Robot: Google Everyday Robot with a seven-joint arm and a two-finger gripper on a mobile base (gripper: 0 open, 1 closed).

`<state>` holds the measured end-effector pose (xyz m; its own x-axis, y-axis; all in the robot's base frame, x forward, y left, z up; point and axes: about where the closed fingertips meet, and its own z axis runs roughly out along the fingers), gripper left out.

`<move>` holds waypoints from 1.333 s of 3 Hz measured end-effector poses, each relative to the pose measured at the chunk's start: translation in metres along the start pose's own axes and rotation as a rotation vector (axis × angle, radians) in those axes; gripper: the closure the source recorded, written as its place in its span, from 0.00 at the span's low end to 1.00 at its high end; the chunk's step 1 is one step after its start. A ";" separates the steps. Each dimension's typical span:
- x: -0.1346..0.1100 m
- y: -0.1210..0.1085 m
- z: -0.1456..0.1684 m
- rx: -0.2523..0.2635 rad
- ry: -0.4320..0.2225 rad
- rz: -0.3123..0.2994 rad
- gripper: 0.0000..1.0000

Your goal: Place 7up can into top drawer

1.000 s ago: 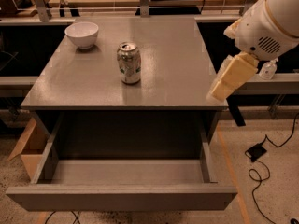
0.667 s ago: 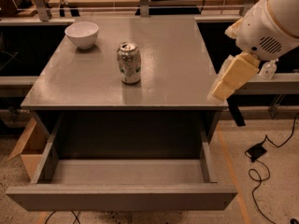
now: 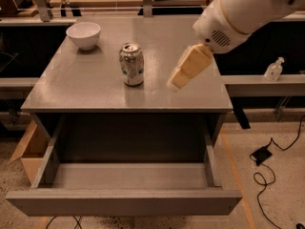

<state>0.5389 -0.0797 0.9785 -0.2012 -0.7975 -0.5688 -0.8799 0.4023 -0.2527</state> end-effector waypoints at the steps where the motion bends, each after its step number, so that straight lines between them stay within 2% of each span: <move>1: -0.031 -0.001 0.046 -0.016 -0.018 0.040 0.00; 2: -0.044 -0.005 0.092 -0.012 -0.007 0.118 0.00; 3: -0.058 -0.015 0.122 0.000 -0.025 0.198 0.00; 4: -0.068 -0.026 0.138 0.017 -0.049 0.255 0.00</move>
Offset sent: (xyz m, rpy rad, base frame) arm 0.0889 0.1071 -0.0842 0.0973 0.1175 -0.1988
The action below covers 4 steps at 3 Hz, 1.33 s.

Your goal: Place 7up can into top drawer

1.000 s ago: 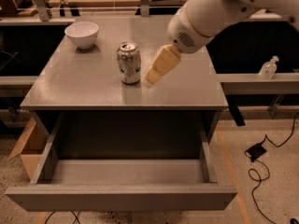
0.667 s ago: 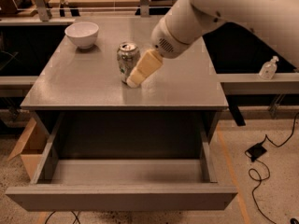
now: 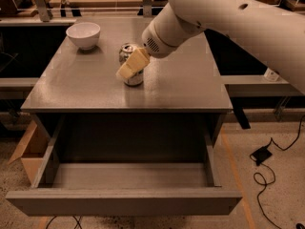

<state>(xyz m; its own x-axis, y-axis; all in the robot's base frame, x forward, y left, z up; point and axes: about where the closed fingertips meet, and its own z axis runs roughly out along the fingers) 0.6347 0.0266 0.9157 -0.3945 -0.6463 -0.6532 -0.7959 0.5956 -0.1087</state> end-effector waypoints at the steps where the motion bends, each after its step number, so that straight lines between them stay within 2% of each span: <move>1: -0.010 -0.010 0.010 0.024 -0.032 0.040 0.00; 3: -0.023 -0.015 0.026 0.021 -0.041 0.071 0.00; 4: -0.029 -0.010 0.029 0.016 -0.036 0.065 0.17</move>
Offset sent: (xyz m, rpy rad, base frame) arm 0.0413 0.0183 -0.0038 0.0683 -0.0085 -0.0834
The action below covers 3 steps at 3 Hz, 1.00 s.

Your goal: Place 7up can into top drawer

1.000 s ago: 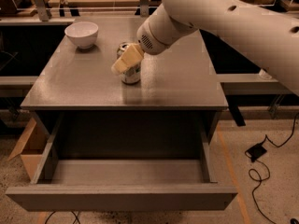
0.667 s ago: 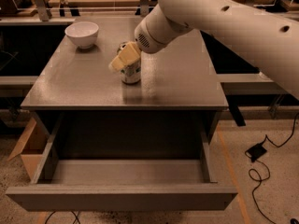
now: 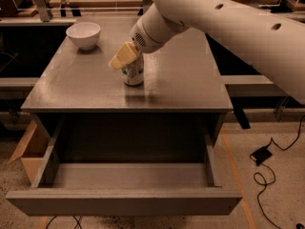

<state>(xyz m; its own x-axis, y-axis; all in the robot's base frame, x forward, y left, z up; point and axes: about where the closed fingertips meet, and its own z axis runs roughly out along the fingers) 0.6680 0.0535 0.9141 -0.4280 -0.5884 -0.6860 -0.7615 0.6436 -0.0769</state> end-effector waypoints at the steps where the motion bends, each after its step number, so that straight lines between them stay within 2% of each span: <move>1: -0.006 0.008 0.000 -0.012 -0.007 -0.014 0.41; 2: -0.010 0.016 -0.003 -0.029 -0.017 -0.028 0.64; 3: -0.009 0.031 -0.015 -0.058 -0.030 -0.082 0.87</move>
Offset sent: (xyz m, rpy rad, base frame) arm -0.0164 0.0196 0.0113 0.0247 -0.0120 0.0650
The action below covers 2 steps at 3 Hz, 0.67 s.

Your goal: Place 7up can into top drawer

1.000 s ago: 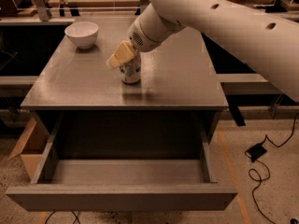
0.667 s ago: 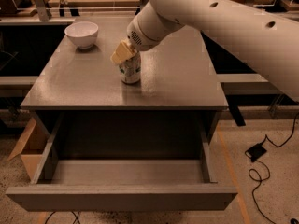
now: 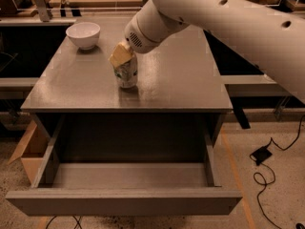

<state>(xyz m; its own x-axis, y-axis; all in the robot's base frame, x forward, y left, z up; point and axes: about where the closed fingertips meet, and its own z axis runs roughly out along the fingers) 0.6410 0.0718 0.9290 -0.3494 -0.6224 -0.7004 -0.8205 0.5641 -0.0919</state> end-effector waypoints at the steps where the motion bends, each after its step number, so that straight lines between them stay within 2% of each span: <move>1: 0.007 0.036 -0.039 -0.027 0.021 -0.086 1.00; 2: 0.021 0.062 -0.068 -0.040 0.061 -0.108 1.00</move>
Offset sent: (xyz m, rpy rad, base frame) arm -0.1342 -0.0280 0.0336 -0.1295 0.0307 0.1210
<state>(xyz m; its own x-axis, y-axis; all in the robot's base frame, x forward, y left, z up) 0.5518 0.0567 0.9567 -0.2842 -0.7105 -0.6437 -0.8715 0.4713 -0.1354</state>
